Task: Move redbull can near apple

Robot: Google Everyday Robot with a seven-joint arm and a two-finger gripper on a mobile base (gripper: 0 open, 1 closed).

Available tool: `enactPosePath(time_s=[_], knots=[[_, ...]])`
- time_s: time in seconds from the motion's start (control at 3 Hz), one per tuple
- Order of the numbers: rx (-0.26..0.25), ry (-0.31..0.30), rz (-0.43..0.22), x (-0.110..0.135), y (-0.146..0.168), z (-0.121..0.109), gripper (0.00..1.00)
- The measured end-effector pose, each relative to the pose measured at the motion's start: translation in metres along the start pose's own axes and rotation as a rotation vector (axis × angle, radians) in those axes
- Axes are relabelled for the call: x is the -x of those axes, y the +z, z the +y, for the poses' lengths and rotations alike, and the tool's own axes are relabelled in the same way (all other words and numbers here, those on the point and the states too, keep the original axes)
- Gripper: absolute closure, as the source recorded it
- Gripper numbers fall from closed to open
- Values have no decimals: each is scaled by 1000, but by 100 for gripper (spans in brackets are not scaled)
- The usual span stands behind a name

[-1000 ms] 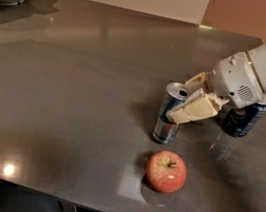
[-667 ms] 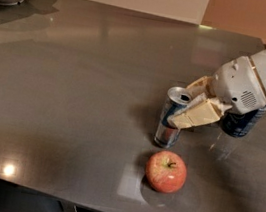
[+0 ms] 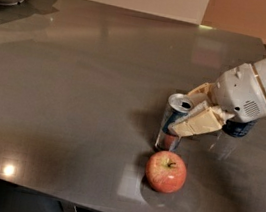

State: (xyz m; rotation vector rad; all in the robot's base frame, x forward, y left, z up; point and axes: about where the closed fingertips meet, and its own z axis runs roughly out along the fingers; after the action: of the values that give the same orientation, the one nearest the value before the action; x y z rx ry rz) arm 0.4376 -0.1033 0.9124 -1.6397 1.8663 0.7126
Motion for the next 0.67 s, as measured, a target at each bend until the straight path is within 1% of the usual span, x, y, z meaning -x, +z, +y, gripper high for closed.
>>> enactPosePath(time_s=[0.67], knots=[[-1,-10,-9,-6,4,3,12]])
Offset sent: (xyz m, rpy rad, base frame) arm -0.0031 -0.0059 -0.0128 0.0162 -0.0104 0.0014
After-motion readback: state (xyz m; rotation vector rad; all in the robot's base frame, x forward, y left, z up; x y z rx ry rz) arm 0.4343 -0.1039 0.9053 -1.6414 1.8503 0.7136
